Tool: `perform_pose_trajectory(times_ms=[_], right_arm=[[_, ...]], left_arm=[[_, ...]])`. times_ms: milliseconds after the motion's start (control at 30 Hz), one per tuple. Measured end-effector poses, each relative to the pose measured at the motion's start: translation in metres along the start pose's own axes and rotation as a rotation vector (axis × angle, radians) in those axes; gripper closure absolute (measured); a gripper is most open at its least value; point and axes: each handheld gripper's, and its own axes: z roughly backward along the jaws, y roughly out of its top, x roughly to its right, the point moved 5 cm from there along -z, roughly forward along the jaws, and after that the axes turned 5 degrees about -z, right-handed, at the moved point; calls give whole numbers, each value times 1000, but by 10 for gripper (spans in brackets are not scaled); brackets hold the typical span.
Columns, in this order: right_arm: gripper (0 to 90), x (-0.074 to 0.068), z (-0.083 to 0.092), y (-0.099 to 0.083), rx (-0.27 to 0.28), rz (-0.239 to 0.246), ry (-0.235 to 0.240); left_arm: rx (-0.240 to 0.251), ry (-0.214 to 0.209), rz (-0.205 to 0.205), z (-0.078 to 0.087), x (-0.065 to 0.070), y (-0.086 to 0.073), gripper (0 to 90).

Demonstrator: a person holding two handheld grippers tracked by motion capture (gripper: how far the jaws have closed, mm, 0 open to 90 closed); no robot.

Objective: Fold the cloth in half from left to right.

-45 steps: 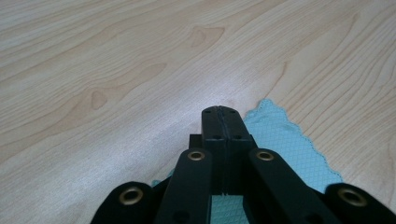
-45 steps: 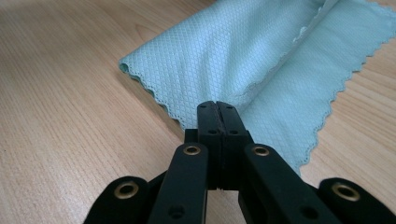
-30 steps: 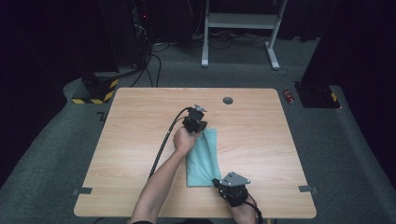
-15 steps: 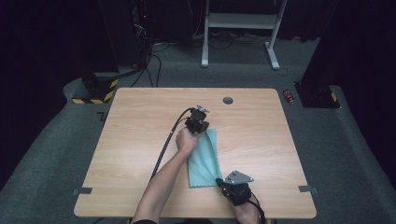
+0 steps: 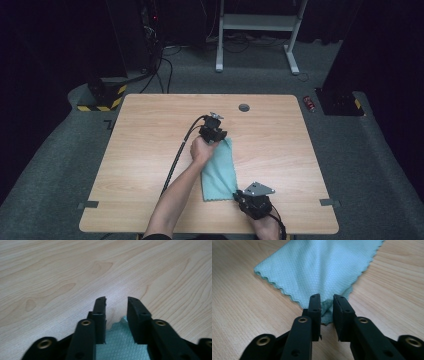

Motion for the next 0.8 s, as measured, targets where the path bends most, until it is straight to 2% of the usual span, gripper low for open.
perform_pose_trajectory(times_ms=[133,300,367,433,467,500,533,567,600,633,700,767,800], right_arm=[[749,5,3,3,12,-1,-11],[756,10,3,12,24,1,-5],[763,15,2,18,31,-1,-4],[769,21,-2,26,27,3,5],[769,21,-2,26,27,3,5],[768,22,-3,32,26,13,16],[768,22,-3,32,26,13,16],[767,21,-3,36,25,21,19],[767,21,-3,36,25,21,19],[764,22,-4,40,19,31,19],[763,22,-6,41,17,33,17],[756,23,-19,44,-6,42,21],[756,23,-19,44,-6,42,21]], left_arm=[[26,19,-16,11,-2,3,594],[38,26,-6,23,-4,0,550],[34,33,-17,30,-3,-5,539],[10,61,-65,39,-3,-16,519],[10,61,-65,39,-3,-16,513],[3,76,-83,45,-4,-25,510],[3,76,-83,45,-4,-25,509],[-6,84,-81,50,-4,-33,504],[-6,84,-81,50,-4,-33,503],[-7,81,-80,54,-3,-42,500],[-11,82,-88,55,-2,-47,499],[-17,77,-95,58,1,-54,488],[-18,77,-103,59,1,-56,488]])
